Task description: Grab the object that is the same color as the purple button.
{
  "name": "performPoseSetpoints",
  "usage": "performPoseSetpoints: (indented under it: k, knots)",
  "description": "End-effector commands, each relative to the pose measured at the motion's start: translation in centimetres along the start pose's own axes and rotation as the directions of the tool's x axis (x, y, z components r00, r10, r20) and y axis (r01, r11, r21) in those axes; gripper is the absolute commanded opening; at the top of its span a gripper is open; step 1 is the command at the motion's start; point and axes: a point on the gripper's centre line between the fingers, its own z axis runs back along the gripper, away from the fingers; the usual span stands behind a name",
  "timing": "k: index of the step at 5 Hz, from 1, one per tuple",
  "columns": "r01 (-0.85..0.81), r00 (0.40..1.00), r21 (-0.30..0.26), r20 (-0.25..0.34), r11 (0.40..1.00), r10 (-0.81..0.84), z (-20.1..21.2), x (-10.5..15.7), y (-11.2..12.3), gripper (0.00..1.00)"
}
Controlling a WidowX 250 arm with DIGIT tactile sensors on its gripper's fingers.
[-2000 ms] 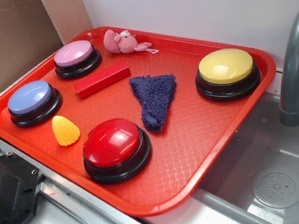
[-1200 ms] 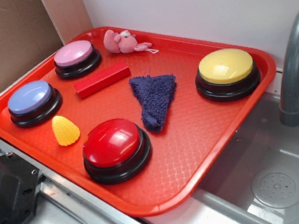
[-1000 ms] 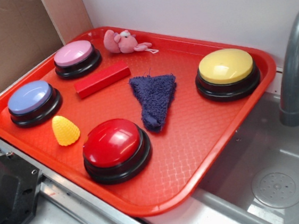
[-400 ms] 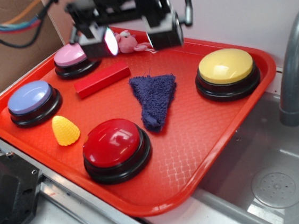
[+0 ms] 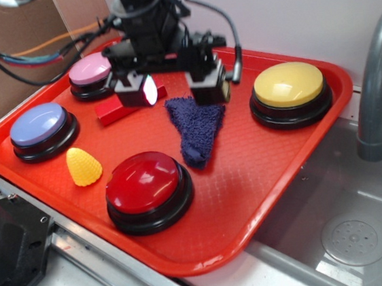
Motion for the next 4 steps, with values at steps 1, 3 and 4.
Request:
performPoseSetpoints:
  k: [1,3,4]
  knots:
    - [0.061,0.997,-0.098,-0.034,0.993,-0.065,-3.8,1.4,-2.1,1.00]
    - [0.079,0.993,-0.126,-0.072,0.989,-0.088,-5.7,1.2,-1.9,1.00]
    - [0.060,0.997,-0.056,-0.043,0.997,-0.063,-5.5,1.6,0.0,0.00]
